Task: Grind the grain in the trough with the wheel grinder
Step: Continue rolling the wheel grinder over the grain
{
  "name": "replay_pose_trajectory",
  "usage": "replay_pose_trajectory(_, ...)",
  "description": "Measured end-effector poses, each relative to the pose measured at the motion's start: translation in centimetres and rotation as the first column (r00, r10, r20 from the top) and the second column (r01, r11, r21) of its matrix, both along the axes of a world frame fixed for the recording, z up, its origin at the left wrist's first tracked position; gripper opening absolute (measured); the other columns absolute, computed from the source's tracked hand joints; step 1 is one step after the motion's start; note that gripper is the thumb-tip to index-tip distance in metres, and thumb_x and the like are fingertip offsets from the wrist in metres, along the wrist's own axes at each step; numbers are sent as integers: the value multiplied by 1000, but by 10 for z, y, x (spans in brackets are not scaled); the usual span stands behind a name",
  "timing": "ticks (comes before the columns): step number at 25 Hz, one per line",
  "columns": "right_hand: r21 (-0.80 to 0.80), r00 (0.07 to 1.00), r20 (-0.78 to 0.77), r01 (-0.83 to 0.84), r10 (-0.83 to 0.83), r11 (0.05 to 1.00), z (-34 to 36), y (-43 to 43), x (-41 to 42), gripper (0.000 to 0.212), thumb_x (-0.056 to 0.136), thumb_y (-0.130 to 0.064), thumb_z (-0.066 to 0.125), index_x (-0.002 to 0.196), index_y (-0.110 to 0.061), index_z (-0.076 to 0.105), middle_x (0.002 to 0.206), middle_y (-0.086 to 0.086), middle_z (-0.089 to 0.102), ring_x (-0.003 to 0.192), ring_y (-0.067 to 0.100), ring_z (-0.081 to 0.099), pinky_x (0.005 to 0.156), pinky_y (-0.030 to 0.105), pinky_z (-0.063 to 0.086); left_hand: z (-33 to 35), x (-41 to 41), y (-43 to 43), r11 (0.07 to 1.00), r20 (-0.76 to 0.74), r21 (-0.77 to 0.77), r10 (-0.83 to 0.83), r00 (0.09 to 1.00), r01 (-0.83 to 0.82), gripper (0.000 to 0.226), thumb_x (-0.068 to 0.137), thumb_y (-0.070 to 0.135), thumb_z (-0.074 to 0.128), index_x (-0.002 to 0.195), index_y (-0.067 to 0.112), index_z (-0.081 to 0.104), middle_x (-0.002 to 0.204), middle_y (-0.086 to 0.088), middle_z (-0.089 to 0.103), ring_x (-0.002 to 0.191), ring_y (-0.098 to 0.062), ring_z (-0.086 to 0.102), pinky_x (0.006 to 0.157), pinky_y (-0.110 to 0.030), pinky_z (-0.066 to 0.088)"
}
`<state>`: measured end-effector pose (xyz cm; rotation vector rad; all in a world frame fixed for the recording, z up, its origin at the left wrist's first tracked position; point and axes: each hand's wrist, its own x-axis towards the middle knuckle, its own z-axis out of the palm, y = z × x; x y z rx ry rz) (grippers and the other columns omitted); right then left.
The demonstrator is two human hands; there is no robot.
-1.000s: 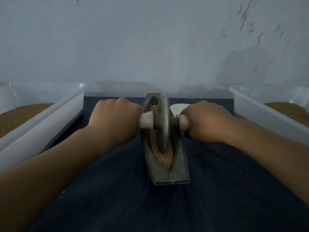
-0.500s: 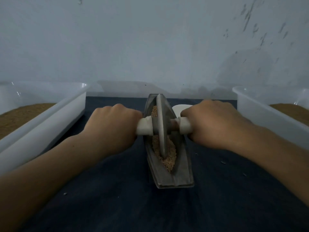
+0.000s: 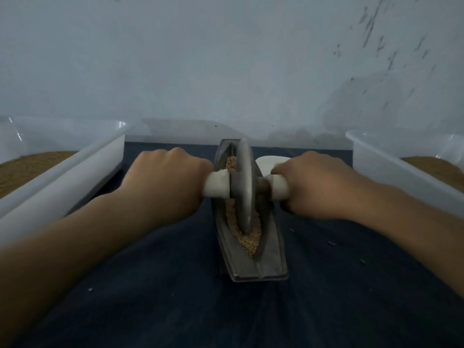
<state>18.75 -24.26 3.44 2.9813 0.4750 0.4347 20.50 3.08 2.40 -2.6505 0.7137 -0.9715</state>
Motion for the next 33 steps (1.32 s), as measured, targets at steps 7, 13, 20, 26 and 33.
replay_pose_trajectory(7, 23, 975, 96, 198, -199, 980, 8, 33, 62, 11, 88, -29, 66, 98, -30, 65, 97, 2, 67, 90, 27, 65, 65, 32, 42, 17, 51, -38, 960, -178, -71, 254, 951, -270, 17, 91, 32, 59, 107, 28, 65, 95, -4, 61, 86, -30, 64, 63, -35, 41)
replay_pose_trajectory(13, 20, 998, -3, 66, -66, 998, -6, 2, 4, 25, 61, -41, 67, 83, -42, 54, 66, -14, 56, 57, 7, 53, 45, 24, 35, 1, 8, -9, 1000, -7, 22, 17, 1000, -17, 25, 61, 38, 76, 70, 37, 54, 56, 14, 18, 44, -8, 14, 45, -19, 11)
replay_pose_trajectory(20, 5, 952, 253, 175, -171, 984, 3, 36, 63, 9, 89, -23, 63, 96, -29, 63, 91, 3, 65, 84, 29, 64, 62, 32, 37, 6, 52, -33, 960, -142, -131, 229, 963, -247, 16, 90, 31, 61, 105, 27, 63, 89, -4, 61, 80, -29, 63, 61, -34, 40)
replay_pose_trajectory(26, -13, 988, 152, 39, -36, 999, -12, 7, 18, 19, 72, -37, 70, 81, -37, 53, 68, -13, 52, 58, 16, 53, 49, 26, 34, 1, 16, -15, 997, -38, -2, 78, 996, -78, 12, 76, 34, 68, 85, 35, 61, 61, 10, 32, 48, -14, 33, 47, -27, 25)
replay_pose_trajectory(33, 21, 972, 178, 151, -152, 988, 1, 33, 48, 11, 84, -28, 69, 90, -30, 60, 84, -2, 60, 81, 27, 63, 58, 29, 35, 9, 42, -32, 970, -153, -84, 215, 965, -229, 9, 88, 27, 59, 96, 29, 62, 81, 0, 55, 72, -26, 58, 59, -34, 37)
